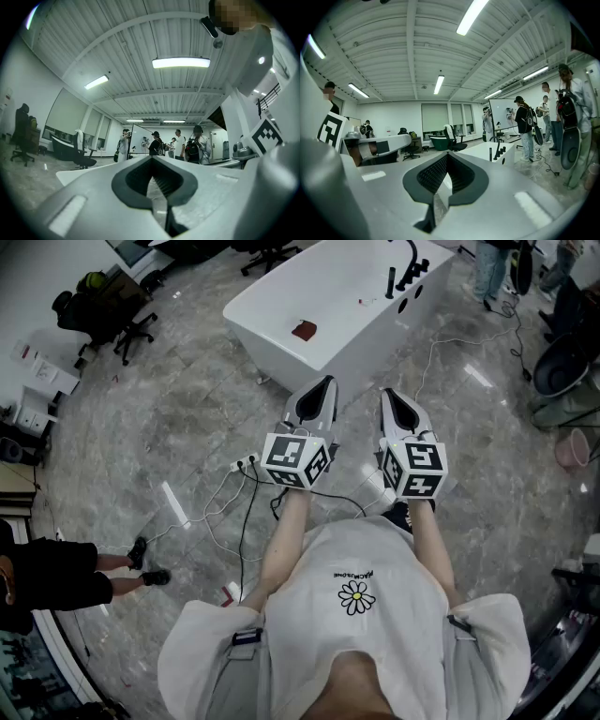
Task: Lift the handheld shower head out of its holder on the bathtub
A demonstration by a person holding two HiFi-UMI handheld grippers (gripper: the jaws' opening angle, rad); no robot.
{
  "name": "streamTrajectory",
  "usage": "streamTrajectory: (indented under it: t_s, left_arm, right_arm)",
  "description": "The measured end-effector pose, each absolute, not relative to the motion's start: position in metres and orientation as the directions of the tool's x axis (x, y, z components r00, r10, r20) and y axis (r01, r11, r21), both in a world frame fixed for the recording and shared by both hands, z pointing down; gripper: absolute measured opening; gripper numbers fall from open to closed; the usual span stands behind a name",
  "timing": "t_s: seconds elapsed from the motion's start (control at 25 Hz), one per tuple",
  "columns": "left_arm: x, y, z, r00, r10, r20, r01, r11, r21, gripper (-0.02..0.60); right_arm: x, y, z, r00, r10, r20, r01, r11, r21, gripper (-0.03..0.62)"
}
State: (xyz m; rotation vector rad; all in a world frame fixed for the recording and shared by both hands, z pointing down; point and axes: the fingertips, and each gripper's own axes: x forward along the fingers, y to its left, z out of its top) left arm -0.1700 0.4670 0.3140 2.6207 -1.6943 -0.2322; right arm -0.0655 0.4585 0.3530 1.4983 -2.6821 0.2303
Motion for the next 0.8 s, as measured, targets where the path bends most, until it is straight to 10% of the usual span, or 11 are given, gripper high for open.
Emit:
streamTrajectory:
  t_s: [0.8]
  left_arm:
    - [-0.188,0.424,0.336,0.372,-0.92,-0.12,-0.88,-0.391,0.271,0.0]
  right_arm:
    - [-0.004,0.451,0.372,-0.525,-0.84,0.138,-0.85,0.507,-0.145,0.018]
